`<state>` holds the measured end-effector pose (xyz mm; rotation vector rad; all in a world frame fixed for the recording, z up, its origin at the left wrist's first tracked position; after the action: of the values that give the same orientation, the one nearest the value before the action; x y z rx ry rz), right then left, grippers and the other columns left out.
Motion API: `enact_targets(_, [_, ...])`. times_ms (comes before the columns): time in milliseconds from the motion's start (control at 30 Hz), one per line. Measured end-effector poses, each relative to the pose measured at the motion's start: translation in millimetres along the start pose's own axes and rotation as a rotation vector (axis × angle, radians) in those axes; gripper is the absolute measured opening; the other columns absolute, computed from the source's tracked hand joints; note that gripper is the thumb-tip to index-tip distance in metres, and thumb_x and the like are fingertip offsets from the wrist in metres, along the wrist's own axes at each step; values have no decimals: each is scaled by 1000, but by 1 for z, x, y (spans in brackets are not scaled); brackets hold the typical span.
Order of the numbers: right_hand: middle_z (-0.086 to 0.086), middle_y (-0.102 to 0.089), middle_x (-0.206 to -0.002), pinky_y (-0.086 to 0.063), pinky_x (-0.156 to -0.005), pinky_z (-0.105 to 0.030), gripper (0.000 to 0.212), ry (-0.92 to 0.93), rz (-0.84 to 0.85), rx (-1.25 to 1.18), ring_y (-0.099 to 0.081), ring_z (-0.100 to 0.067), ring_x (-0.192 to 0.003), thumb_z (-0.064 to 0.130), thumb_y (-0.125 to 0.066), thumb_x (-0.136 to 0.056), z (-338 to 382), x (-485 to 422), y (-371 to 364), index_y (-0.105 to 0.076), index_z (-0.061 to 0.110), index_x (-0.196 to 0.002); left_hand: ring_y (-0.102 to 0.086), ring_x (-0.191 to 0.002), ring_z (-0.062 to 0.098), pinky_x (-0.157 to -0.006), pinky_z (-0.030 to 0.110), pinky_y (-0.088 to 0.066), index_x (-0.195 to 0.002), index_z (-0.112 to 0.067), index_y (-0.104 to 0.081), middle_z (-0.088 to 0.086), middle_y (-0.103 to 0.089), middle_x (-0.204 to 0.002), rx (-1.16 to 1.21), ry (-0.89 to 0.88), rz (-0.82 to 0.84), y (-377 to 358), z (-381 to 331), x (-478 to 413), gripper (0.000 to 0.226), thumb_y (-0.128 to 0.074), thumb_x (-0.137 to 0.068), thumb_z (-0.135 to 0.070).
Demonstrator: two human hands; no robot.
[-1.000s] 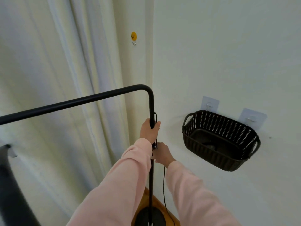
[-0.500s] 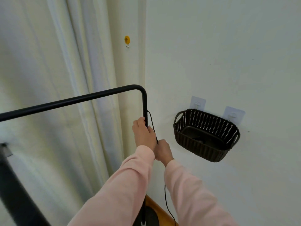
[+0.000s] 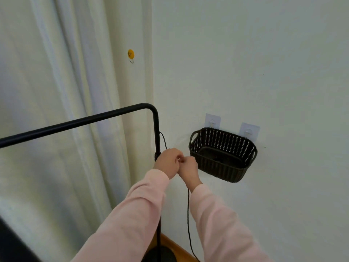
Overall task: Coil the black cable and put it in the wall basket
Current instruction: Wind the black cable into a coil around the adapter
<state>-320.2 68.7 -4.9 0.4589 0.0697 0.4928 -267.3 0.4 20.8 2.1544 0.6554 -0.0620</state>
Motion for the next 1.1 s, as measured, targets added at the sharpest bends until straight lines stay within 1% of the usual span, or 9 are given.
enact_targets(133, [0,-32,-51,-22,-47,-23,40,-29,-74,-139,-26,-14,-52,-2,-53,-79,4,-1,8,-35,13,-46,-52,-112,30,-98,39,-41,-112,-3,-62,16,-60,-118,-171,-86,192,5,-2,-2,38,-36,-86,5])
enact_targets(267, [0,-40,-54,-28,-48,-22,33,-35,-90,-214,-34,-13,-53,1,-61,-79,8,2,12,-45,11,-52,-55,-108,30,-93,39,-44,-108,-6,-67,15,-61,-114,-219,-91,218,20,-4,-10,32,-39,-92,-3])
enact_targets(433, [0,-41,-56,-30,-49,-21,32,32,-25,-270,-36,-13,-54,5,-59,-81,16,10,12,-43,14,-54,-56,-97,33,-86,36,-42,-98,0,-70,20,-64,-101,-71,-48,47,35,-7,-11,26,-45,-90,-4])
enact_targets(533, [0,-54,-64,-39,-56,-21,20,84,0,-251,-50,-13,-63,5,-53,-85,19,18,15,-57,12,-67,-52,-82,28,-79,35,-41,-86,6,-68,15,-59,-82,28,-16,-66,39,-5,-10,23,-46,-89,-3])
enact_targets(633, [-7,-68,-89,-42,-63,-20,22,114,61,-16,-55,-15,-81,10,-44,-94,20,23,20,-65,4,-99,-46,-72,23,-63,28,-31,-71,-1,-62,11,-54,-74,118,15,-142,45,-1,-9,23,-46,-88,-1])
enact_targets(700, [-15,-68,-100,-43,-67,-25,25,102,107,261,-56,-20,-81,12,-41,-96,17,24,23,-62,1,-87,-48,-72,23,-59,25,-29,-75,1,-66,10,-56,-75,185,40,-209,49,1,-8,23,-47,-89,-1])
enact_targets(800, [-12,-61,-85,-44,-68,-30,34,47,78,492,-62,-28,-81,18,-44,-95,14,26,28,-43,10,-62,-47,-65,20,-56,17,-33,-80,5,-68,6,-55,-66,240,63,-261,52,1,-5,23,-48,-89,-2])
enact_targets(900, [-10,-58,-72,-53,-66,-37,28,53,-55,229,-57,-23,-64,18,-44,-96,18,29,32,-56,1,-77,-47,-64,23,-63,25,-39,-75,-5,-64,6,-55,-65,288,76,-273,52,2,-3,23,-46,-90,-3])
enact_targets(1100, [-6,-54,-62,-45,-42,-17,23,134,-211,-322,-47,-12,-48,15,-50,-93,47,42,44,-59,5,-75,-53,-77,23,-75,27,-43,-113,-5,-59,7,-60,-82,239,19,-190,49,-5,2,33,-37,-91,1])
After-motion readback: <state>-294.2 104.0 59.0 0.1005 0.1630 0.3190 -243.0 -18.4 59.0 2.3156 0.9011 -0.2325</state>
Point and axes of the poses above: each hand's wrist, its own x-axis away from the middle knuckle, its own y-axis out of the back of the hand, z = x × y, the point moved 3 cm from there along -x, towards the middle knuckle
